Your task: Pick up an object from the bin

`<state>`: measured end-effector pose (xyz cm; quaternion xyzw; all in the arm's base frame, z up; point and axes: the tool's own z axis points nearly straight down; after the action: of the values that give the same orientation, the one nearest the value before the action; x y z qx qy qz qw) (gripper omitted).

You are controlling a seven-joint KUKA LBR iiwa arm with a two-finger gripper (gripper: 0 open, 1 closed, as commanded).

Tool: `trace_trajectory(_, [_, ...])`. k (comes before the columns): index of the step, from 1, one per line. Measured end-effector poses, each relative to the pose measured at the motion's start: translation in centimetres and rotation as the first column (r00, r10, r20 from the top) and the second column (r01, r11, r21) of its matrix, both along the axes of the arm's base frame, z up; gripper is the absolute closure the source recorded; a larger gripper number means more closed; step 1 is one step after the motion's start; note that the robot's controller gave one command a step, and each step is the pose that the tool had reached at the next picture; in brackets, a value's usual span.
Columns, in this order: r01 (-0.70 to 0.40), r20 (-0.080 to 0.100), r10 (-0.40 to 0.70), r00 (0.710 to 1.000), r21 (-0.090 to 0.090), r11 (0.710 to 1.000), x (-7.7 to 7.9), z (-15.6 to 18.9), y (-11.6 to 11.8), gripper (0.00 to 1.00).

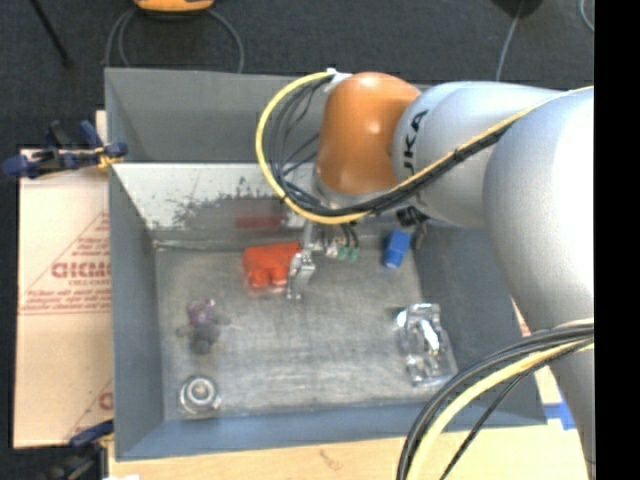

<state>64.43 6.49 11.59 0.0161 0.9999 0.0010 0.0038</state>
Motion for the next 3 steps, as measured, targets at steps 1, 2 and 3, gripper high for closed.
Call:
trace_trajectory(1, [0.150, 0.000, -0.150, 0.989, 0.002, 0.989, 0.67, -4.01, 0.30, 0.00])
trace_trajectory(2, [0.149, -0.006, -0.149, 0.989, 0.001, 0.989, 0.78, -3.82, 0.29, 0.00])
trace_trajectory(3, [0.150, 0.004, -0.150, 0.989, 0.002, 0.989, 0.99, -3.67, 0.25, 1.00])
